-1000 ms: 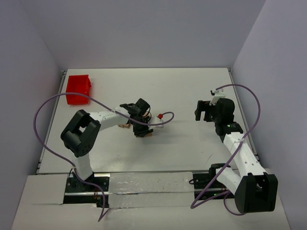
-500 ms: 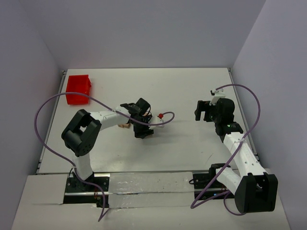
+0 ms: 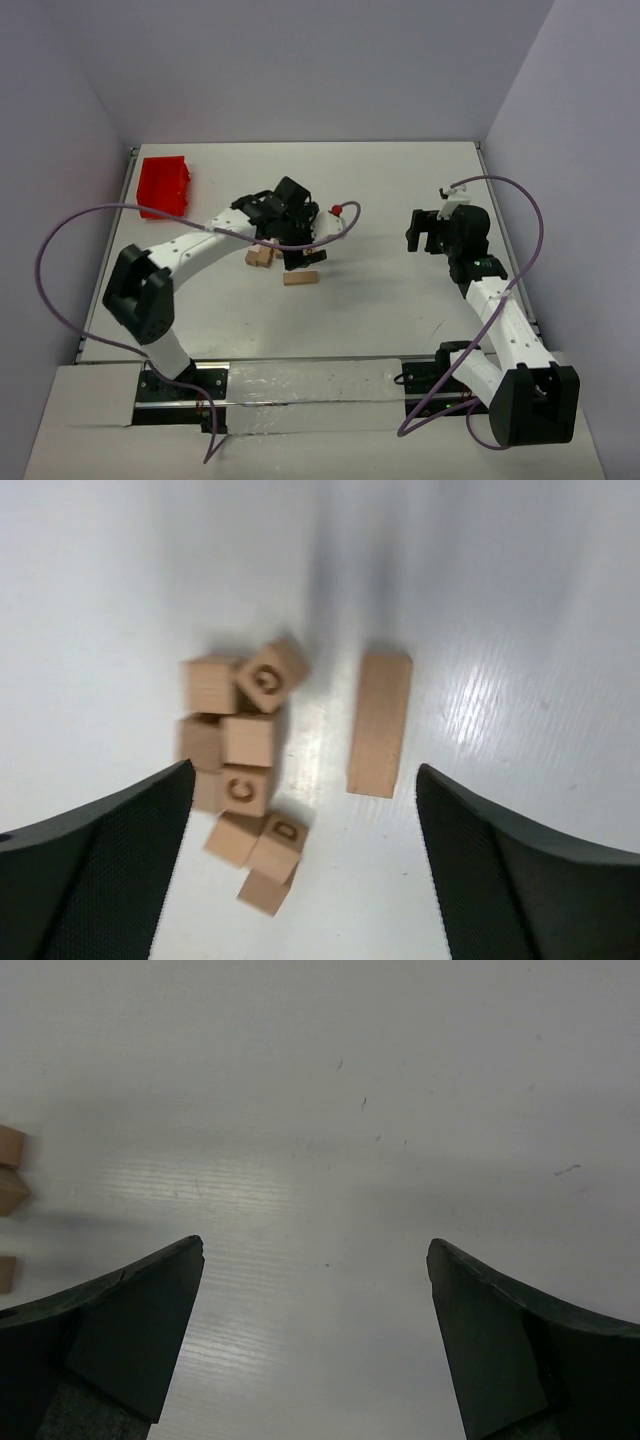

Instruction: Build the wood block tower

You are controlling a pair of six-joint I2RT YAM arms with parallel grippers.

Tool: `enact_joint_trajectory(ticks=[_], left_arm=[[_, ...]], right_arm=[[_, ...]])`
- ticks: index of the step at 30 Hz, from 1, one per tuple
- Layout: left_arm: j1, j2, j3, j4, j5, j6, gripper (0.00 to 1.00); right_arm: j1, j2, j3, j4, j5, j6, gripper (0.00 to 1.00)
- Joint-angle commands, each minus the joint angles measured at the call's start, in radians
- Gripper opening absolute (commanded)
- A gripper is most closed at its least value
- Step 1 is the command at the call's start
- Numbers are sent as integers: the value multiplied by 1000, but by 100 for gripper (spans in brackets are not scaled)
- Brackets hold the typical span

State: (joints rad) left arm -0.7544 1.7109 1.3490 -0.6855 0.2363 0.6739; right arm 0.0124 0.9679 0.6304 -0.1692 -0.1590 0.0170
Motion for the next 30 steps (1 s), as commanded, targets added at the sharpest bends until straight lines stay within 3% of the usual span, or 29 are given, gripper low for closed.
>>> enact_joint_trajectory(ticks=[1,7,12,15,21,30], left_arm=[[-2,-192,58,-12,-28,-104,99],[116,-392,-121,-3,62,-105,99],[246,-450,-218,-49,135,61,79],[331,-392,-214,-101,170,209,68],[460,-215,-90,-250,242,427,58],[451,-82,-57,-82,226,318,56]], right_arm=[[-5,-34,51,15,-6,-6,100],[-6,-55,48,10,-32,-27,100],[-6,-55,49,2,-65,-48,100],[-5,-49,53,-6,-87,-55,100],[-5,-55,38,-5,-123,-83,100],[-5,7,54,-7,-107,-77,100]])
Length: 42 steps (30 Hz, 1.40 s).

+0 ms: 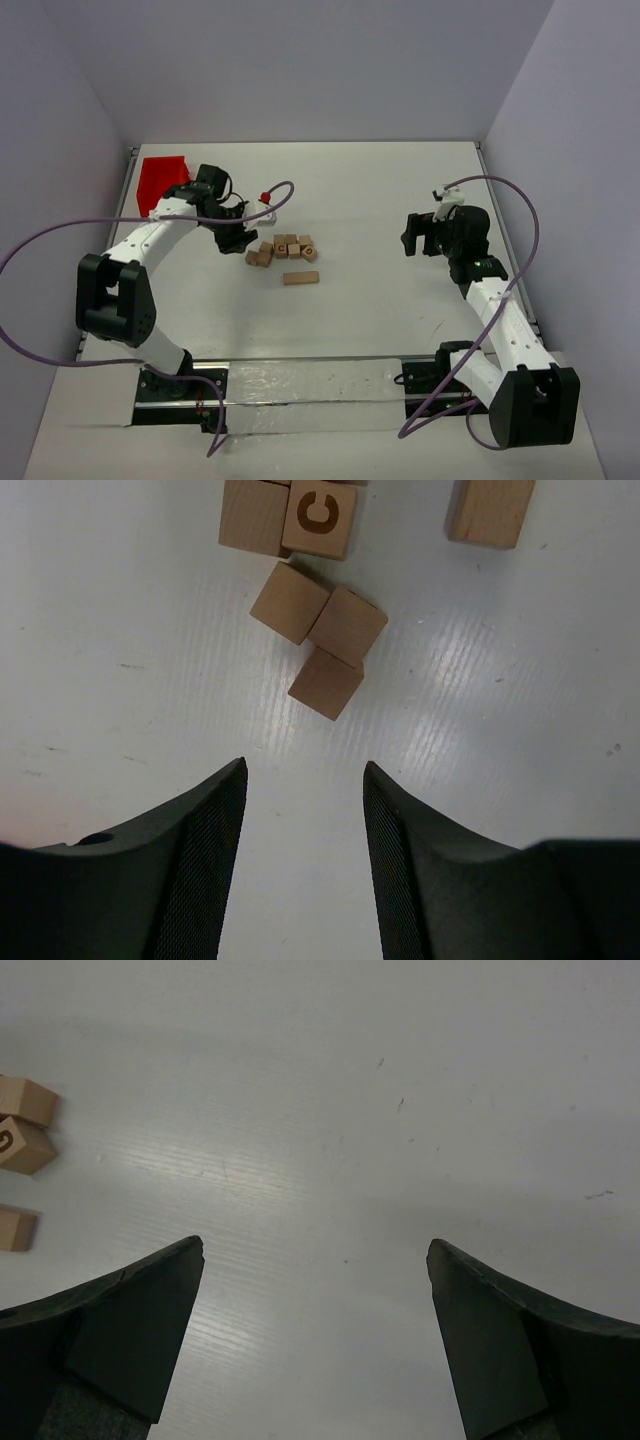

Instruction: Build the wood block tower

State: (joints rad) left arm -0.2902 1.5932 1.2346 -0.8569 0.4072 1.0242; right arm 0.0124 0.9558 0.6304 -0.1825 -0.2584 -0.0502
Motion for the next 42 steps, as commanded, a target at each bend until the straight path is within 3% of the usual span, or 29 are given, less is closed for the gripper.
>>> enact_joint_trajectory(ticks=[1,6,12,20,23,30,34,42], left_arm=[[-21,45,55,112,55,-47,55],[-80,83,44,166,19,-86,51],[-93,136,71,191,10,-110,54],[-114,168,84,210,17,-117,69],[-122,186,103,204,30,-121,81],[-140,233,151,182,53,-120,90],[-145,243,162,174,52,-125,86],[-131,155,67,134,4,-55,71]], right_arm=[[-5,23,54,8,-9,-10,100],[-5,33,57,5,-10,-11,100],[-6,34,57,3,-7,-13,100],[-5,43,58,4,-8,-12,100],[-5,45,60,4,-8,-12,100],[-5,46,58,6,-2,-14,100],[-5,46,58,5,-1,-14,100],[-5,40,60,2,-5,-13,100]])
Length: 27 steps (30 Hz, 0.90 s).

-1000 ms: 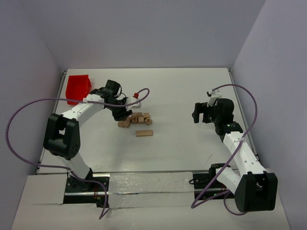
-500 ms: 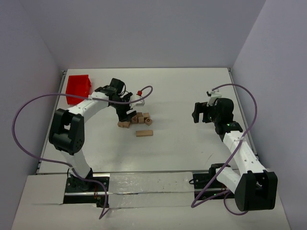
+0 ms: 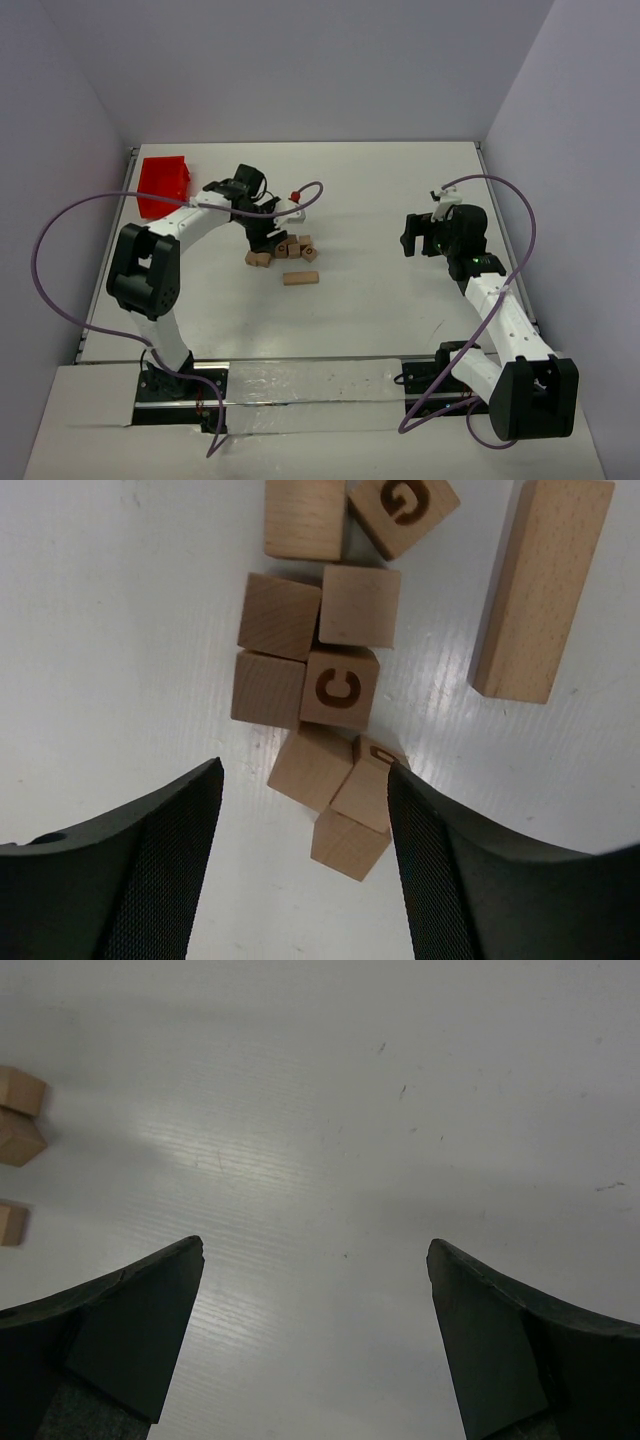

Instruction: Build the wood block tower

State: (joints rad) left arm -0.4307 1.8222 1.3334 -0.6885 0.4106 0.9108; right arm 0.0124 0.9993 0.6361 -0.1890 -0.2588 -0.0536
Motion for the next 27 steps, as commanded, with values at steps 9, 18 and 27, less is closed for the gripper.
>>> enact_joint_trajectory(ticks=[9,18,27], left_arm=[[67,-105,-82,-132,18,174,68],[78,-89,-112,-146,-7,223,68],[79,-75,-152,-87,-44,252,66]], right_arm=[[-6,-9,53,8,-6,-11,100],[-5,2,56,8,-3,-9,100],[-6,15,57,10,-3,-11,100]])
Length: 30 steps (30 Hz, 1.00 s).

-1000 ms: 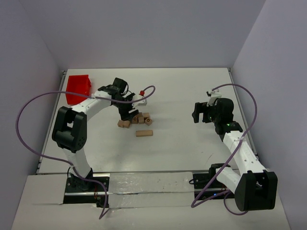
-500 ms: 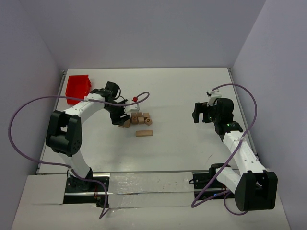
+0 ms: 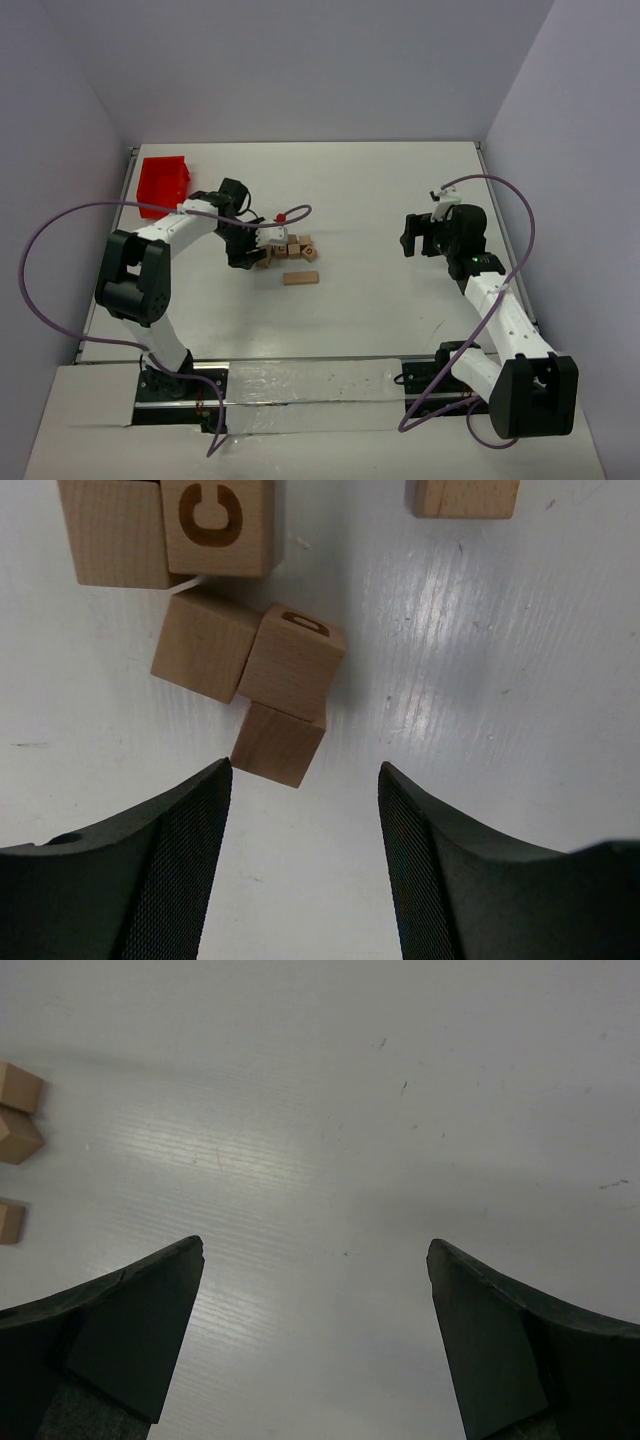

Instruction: Build the wood block tower

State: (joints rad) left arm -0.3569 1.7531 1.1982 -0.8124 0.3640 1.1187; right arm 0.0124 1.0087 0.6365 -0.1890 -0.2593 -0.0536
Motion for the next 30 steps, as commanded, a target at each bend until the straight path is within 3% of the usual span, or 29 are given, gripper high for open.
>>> enact_joint_trajectory(ticks=[1,13,30], left_arm=[[6,-7,-24,50,2,46,66],[6,-61,-88,168,32,104,65],[8,-70,-91,176,55,138,64]], right_arm=[[-6,7,57,10,-3,-11,100],[-5,10,57,7,0,-12,100],[-5,20,60,3,-5,-17,100]])
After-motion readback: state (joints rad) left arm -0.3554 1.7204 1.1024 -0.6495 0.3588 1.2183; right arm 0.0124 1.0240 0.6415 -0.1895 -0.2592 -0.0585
